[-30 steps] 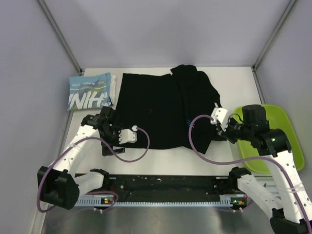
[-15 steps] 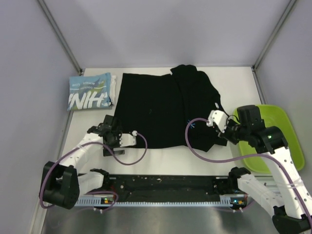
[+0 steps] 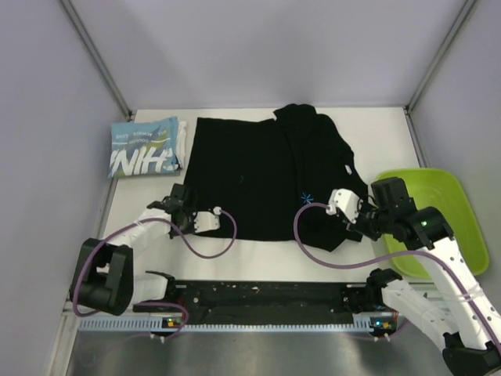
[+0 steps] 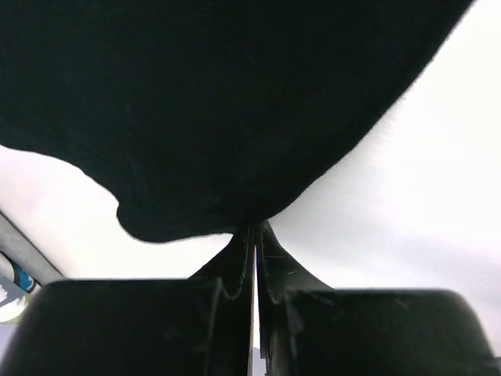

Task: Fold and stack the t-shirts
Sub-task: Grap the side of the flattened tshirt closest away from the robot with both arms, then fold the flattened tshirt in 1/3 of the way

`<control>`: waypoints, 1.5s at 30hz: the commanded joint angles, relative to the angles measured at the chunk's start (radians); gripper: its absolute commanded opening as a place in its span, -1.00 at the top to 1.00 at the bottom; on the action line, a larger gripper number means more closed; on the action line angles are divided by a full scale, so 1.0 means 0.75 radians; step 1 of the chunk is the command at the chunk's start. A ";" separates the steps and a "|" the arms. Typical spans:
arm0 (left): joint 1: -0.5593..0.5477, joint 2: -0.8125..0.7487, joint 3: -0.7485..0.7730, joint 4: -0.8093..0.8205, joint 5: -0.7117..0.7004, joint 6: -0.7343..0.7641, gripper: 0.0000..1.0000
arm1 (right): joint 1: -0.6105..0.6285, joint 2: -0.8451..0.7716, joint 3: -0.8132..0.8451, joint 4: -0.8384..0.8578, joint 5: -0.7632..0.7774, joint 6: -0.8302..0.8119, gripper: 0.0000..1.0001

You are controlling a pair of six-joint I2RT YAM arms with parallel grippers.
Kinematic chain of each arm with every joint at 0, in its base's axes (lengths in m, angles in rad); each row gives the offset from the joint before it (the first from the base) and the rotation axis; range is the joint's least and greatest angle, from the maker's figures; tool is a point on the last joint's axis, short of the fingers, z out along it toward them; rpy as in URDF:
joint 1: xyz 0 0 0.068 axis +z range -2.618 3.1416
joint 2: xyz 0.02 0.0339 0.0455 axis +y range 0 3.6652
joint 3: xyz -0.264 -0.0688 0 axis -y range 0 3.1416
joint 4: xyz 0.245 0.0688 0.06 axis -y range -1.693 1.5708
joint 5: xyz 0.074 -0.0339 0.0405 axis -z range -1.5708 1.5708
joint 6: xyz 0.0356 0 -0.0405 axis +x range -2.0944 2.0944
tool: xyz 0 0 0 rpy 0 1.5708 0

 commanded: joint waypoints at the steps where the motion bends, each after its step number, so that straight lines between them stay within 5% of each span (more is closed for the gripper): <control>1: 0.008 -0.126 0.022 -0.134 0.024 -0.083 1.00 | 0.046 -0.041 -0.039 -0.036 0.012 0.019 1.00; 10: 0.008 -0.525 0.182 -0.717 0.115 -0.255 1.00 | 0.126 -0.029 0.108 -0.302 0.153 0.023 1.00; 16: 0.008 -0.566 0.359 -0.765 0.138 -0.327 1.00 | 0.126 0.010 0.217 -0.321 0.279 0.009 1.00; 21: 0.008 -0.443 0.495 -0.650 0.091 -0.358 1.00 | 0.120 0.137 0.266 0.017 0.453 -0.027 1.00; 26: 0.008 -0.221 0.535 -0.417 0.007 -0.382 1.00 | 0.028 0.325 0.251 0.421 0.419 -0.201 1.00; 38: 0.025 0.321 0.746 -0.151 -0.187 -0.462 1.00 | -0.173 0.693 0.227 0.886 0.294 -0.379 1.00; 45: 0.047 0.434 0.775 -0.092 -0.249 -0.476 1.00 | -0.175 0.800 0.196 1.094 0.177 -0.561 1.00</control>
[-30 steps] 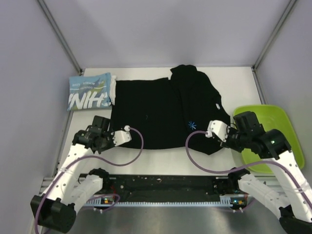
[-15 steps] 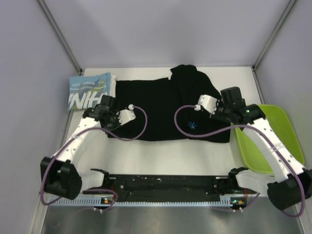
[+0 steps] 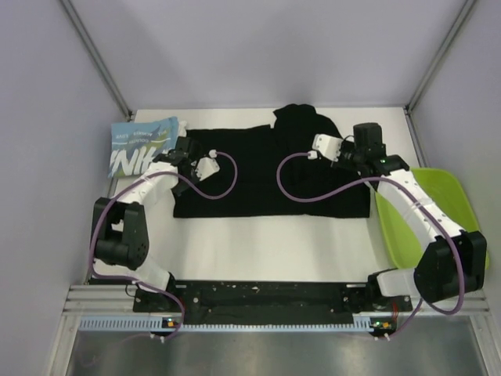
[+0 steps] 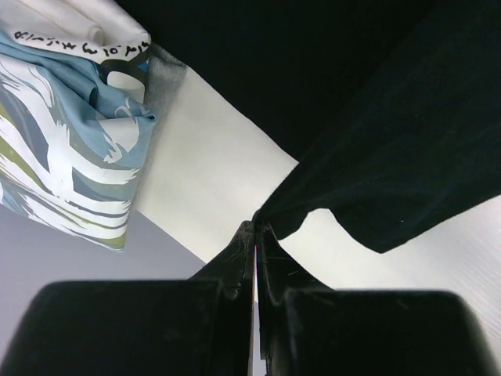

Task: Fold and stack the t-shirts
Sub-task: Fold the flattened tshirt in 1/3 of the way

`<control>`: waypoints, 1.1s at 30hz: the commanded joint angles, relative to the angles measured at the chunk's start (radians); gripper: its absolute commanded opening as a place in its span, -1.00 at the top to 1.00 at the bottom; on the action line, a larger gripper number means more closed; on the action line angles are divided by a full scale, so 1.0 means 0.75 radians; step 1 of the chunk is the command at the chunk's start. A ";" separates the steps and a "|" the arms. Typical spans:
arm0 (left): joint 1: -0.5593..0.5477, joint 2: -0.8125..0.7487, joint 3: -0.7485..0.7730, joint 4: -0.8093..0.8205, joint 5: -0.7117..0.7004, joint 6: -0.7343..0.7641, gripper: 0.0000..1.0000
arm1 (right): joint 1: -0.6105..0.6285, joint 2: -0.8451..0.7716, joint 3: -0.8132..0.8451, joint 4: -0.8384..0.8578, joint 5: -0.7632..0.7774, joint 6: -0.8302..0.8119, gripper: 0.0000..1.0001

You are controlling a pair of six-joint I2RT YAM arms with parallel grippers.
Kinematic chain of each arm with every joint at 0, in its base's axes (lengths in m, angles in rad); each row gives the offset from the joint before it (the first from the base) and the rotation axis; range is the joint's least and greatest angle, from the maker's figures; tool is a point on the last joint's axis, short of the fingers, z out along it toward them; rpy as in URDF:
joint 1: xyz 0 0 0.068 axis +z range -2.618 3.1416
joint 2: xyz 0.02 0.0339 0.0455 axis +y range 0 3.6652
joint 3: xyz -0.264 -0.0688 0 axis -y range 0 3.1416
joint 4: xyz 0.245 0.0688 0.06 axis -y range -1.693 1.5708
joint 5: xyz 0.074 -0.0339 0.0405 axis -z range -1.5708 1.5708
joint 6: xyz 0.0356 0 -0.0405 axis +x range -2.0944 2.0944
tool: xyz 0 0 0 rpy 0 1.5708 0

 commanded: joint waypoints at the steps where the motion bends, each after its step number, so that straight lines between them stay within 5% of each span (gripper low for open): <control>1: 0.010 0.031 0.051 0.072 -0.058 -0.026 1.00 | -0.006 0.090 0.018 0.194 -0.061 -0.136 1.00; 22: 0.014 0.211 0.136 0.203 -0.168 -0.008 0.99 | -0.053 0.309 0.159 0.249 0.046 -0.224 1.00; 28: 0.014 0.175 0.167 0.239 -0.164 -0.024 0.12 | -0.055 0.401 0.208 0.318 0.048 -0.212 1.00; 33: 0.012 -0.013 0.098 0.189 0.017 -0.012 0.06 | -0.055 0.483 0.249 0.331 0.017 -0.195 1.00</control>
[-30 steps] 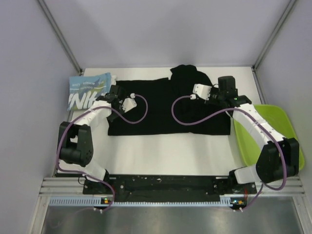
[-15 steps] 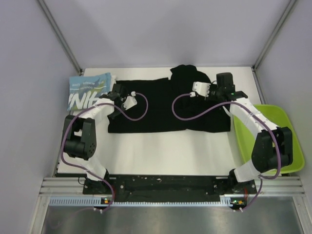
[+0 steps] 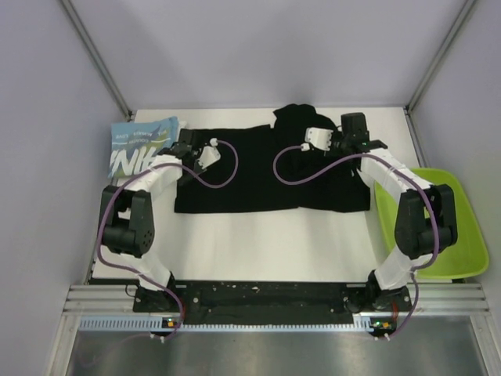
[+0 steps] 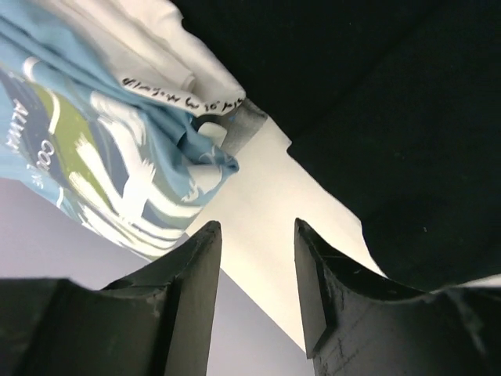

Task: Fold and stack the t-shirts
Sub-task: Fold the flattened tshirt in 1/3 of the way

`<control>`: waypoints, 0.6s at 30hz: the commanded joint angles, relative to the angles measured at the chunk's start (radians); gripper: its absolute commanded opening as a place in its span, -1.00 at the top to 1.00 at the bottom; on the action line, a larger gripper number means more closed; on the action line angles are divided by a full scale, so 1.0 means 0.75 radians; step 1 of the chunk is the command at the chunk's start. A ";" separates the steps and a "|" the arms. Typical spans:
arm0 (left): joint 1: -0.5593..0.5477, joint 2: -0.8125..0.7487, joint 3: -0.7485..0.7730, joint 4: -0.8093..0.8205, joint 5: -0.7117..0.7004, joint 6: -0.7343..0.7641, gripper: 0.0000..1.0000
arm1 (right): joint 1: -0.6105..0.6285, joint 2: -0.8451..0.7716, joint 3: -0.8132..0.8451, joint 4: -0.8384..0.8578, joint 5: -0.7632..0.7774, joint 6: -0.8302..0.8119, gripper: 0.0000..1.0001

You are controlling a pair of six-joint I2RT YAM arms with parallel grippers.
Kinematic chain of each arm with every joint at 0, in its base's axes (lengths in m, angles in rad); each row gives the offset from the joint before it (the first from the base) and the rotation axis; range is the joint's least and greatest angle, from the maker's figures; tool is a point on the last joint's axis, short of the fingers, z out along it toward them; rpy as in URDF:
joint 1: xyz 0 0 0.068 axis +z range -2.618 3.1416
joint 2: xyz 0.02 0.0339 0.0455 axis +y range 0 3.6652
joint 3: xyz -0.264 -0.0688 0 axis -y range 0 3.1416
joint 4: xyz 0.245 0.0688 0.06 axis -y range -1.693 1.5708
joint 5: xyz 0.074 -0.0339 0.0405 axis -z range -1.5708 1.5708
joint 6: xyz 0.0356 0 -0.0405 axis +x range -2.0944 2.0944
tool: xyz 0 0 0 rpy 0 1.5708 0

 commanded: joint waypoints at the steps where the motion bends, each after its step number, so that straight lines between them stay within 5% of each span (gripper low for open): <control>1: 0.005 -0.252 -0.054 -0.025 0.205 0.020 0.04 | -0.012 0.071 0.095 0.087 -0.039 0.018 1.00; 7: 0.003 -0.433 -0.373 -0.016 0.345 0.198 -0.10 | -0.012 0.251 0.213 0.144 -0.019 0.136 0.97; 10: 0.005 -0.421 -0.463 0.052 0.290 0.239 -0.19 | -0.014 0.369 0.311 0.244 0.159 0.291 0.12; 12: 0.005 -0.408 -0.490 0.087 0.278 0.269 -0.25 | -0.018 0.457 0.438 0.232 0.334 0.465 -0.22; 14: 0.005 -0.398 -0.510 0.130 0.275 0.300 -0.28 | -0.018 0.468 0.565 0.115 0.431 0.706 -0.31; 18: 0.005 -0.372 -0.541 0.214 0.290 0.347 -0.31 | -0.018 0.297 0.611 -0.189 0.240 1.283 -0.32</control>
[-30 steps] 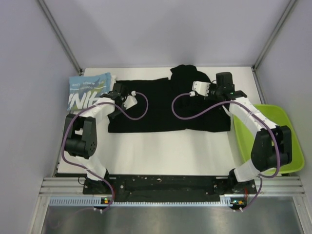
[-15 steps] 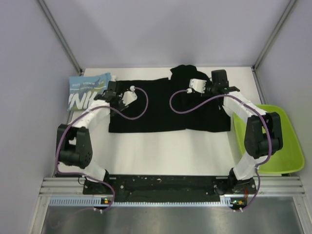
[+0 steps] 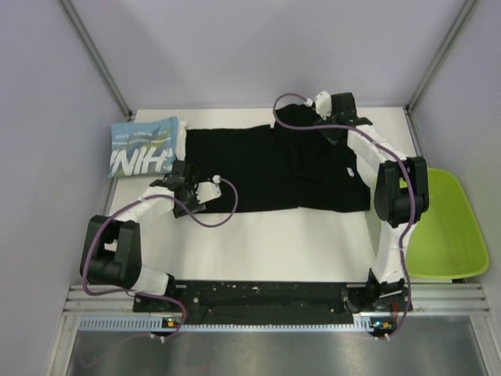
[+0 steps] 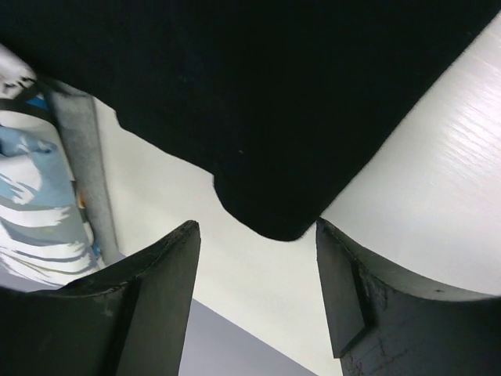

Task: Fold and stack the t-shirts
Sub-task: Fold the flattened tshirt in 1/3 of the way

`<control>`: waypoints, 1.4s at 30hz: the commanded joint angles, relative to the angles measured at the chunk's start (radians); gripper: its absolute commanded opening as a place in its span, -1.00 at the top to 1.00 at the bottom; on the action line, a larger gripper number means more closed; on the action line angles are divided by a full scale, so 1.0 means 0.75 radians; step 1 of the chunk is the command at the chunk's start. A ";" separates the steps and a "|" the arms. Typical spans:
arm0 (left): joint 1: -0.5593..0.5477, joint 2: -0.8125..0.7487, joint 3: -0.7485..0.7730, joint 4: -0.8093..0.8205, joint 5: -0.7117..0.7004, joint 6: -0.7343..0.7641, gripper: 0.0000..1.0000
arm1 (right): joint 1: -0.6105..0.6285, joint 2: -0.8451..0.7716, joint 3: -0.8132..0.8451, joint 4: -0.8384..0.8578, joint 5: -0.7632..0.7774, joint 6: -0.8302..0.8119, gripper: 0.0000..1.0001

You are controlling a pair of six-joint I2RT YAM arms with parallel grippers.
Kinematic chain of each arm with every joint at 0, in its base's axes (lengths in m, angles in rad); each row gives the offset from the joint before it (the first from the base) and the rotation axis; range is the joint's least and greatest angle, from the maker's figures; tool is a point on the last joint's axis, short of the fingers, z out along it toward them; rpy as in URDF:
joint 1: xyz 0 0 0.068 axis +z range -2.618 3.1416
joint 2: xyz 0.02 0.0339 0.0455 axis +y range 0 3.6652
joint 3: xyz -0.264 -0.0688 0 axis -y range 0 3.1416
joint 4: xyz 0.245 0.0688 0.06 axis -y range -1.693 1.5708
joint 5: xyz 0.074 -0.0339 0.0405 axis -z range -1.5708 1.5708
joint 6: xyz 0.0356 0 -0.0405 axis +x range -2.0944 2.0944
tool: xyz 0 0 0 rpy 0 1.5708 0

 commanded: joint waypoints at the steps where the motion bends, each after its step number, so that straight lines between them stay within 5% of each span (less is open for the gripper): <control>1: 0.004 0.025 -0.021 0.197 0.022 0.089 -0.31 | -0.013 -0.279 0.033 -0.213 -0.143 0.789 -0.30; 6: 0.004 0.140 -0.012 0.273 -0.014 0.085 -0.16 | -0.007 -0.403 -0.270 -0.235 -0.512 1.210 0.05; 11: 0.004 0.175 -0.016 0.255 -0.029 0.051 1.00 | 0.007 -0.356 -0.415 -0.235 -0.547 1.282 0.15; 24: 0.004 0.050 -0.066 0.245 0.024 0.005 1.00 | 0.018 -0.178 -0.405 -0.203 -0.486 1.329 0.10; 34: 0.004 0.056 -0.064 0.241 0.016 -0.003 1.00 | 0.016 -0.143 -0.383 -0.180 -0.445 1.327 0.51; 42: 0.004 0.064 -0.057 0.241 0.010 0.001 1.00 | 0.016 -0.159 -0.329 -0.188 -0.506 1.310 0.37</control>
